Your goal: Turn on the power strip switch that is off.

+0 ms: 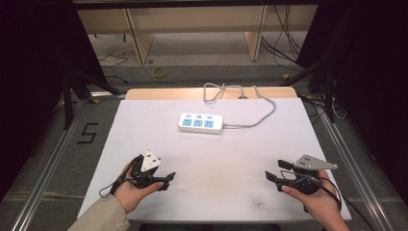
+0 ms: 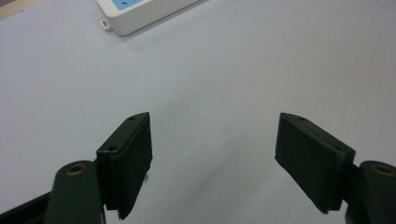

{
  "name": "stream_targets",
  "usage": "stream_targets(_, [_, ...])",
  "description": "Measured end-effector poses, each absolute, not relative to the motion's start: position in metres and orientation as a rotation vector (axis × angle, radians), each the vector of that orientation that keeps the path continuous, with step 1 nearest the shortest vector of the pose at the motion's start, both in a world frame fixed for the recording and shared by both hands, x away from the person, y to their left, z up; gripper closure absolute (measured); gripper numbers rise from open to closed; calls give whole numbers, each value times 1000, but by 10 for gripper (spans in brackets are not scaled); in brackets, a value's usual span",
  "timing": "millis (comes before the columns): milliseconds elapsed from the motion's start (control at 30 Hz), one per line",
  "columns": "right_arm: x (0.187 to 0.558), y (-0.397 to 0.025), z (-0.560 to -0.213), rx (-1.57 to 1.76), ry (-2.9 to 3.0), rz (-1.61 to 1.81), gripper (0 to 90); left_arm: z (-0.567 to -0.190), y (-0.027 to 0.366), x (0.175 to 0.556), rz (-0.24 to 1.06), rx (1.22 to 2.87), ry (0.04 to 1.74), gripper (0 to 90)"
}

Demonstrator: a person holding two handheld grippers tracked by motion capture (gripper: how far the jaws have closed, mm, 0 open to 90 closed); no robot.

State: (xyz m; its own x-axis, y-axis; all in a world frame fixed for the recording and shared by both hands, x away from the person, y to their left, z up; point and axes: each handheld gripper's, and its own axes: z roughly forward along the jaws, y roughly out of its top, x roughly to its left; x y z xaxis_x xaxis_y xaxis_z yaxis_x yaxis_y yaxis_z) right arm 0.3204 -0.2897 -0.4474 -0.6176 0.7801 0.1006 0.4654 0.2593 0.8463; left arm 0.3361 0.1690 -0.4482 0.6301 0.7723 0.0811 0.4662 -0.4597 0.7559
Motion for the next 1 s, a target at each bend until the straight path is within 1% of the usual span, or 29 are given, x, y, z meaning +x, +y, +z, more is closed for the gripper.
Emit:
stream_targets(133, [321,-289,-447,1133,2204,1296,345,-449,169,337,548,2131,963,274])
stream_targets(233, [321,-288,-447,1129,2209,1297,385,-449,169,337,550,2135,962,275])
stream_targets(267, [321,-287,-446,1125,2224,1285,439,-449,169,337,555,2138,958,275])
stream_targets(300, [321,-287,-446,1125,2224,1285,439,-449,169,337,559,2137,957,275])
stream_targets(367, [321,-286,-447,1113,2250,1253,506,-449,168,337,561,2138,952,274])
stream_targets(400, [322,-285,-447,1090,2267,1246,566,-449,167,337,565,2148,941,270])
stream_targets(433, [322,-285,-447,1090,2267,1246,566,-449,167,337,567,2150,935,270])
stream_targets(467, [322,-284,-445,1091,2270,1232,626,-449,166,337,567,2149,933,267])
stream_targets(500, [322,-284,-445,1091,2270,1232,626,-449,166,337,571,2149,933,267])
stream_targets(567, [323,-283,-445,1098,2276,1211,683,-449,166,337,567,2147,937,267])
stream_targets(600, [324,-283,-445,1103,2278,1199,745,-449,166,337,568,2148,938,266])
stream_targets(633, [324,-283,-445,1103,2278,1199,745,-449,166,337,568,2150,937,266])
stream_targets(700, [324,-282,-444,1106,2277,1182,803,-450,166,337,571,2152,935,265])
stream_targets(733, [324,-281,-443,1100,2272,1177,847,-450,166,337,571,2155,936,264])
stream_targets(867, [325,-280,-441,1097,2268,1172,896,-450,165,337,563,2159,934,264])
stream_targets(1000, [326,-277,-439,1114,2260,1164,900,-451,165,337,562,2160,937,264])
